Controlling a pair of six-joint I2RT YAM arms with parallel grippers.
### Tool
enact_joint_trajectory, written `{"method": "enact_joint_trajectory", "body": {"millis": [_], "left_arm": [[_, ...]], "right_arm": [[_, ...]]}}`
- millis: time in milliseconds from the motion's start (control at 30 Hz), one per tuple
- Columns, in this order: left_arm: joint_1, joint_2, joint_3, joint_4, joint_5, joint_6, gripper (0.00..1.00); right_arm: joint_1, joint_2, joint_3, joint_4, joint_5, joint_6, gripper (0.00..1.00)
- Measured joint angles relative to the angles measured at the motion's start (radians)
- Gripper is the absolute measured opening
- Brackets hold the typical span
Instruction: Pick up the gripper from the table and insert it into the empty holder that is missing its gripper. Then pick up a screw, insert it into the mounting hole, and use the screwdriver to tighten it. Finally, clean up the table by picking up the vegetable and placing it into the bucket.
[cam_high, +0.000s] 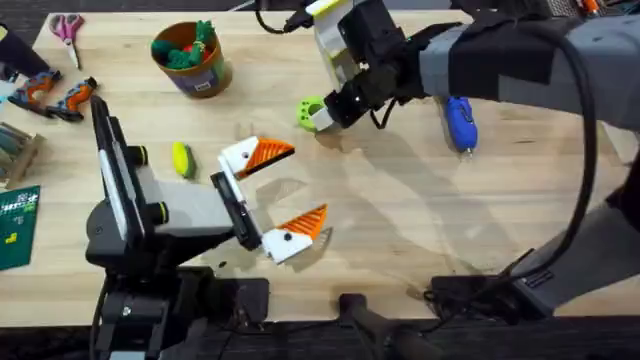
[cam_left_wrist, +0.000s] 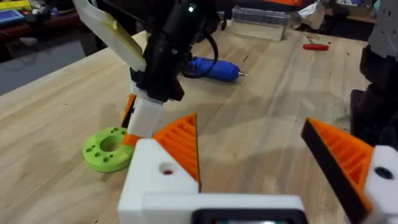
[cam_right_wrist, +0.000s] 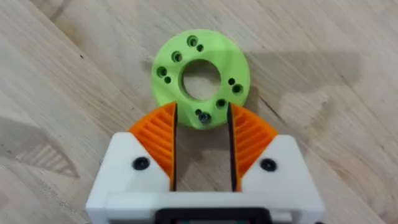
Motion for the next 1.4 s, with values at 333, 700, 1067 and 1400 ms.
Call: {"method": "enact_joint_trajectory", "body": {"millis": [333, 700, 1067, 1400], "left_arm": [[0.0, 0.0, 0.0, 0.0, 0.0, 0.0, 0.986], [0.0, 0.0, 0.0, 0.0, 0.0, 0.0, 0.986], [0.0, 0.0, 0.0, 0.0, 0.0, 0.0, 0.986], [0.0, 0.0, 0.0, 0.0, 0.0, 0.0, 0.986]], "right_arm": [[0.0, 0.0, 0.0, 0.005, 0.0, 0.0, 0.388], [0.0, 0.0, 0.0, 0.002, -0.003, 0.0, 0.385], [0.0, 0.001, 0.0, 0.003, -0.003, 0.001, 0.25], [0.0, 0.001, 0.0, 0.001, -0.003, 0.003, 0.06]]}}
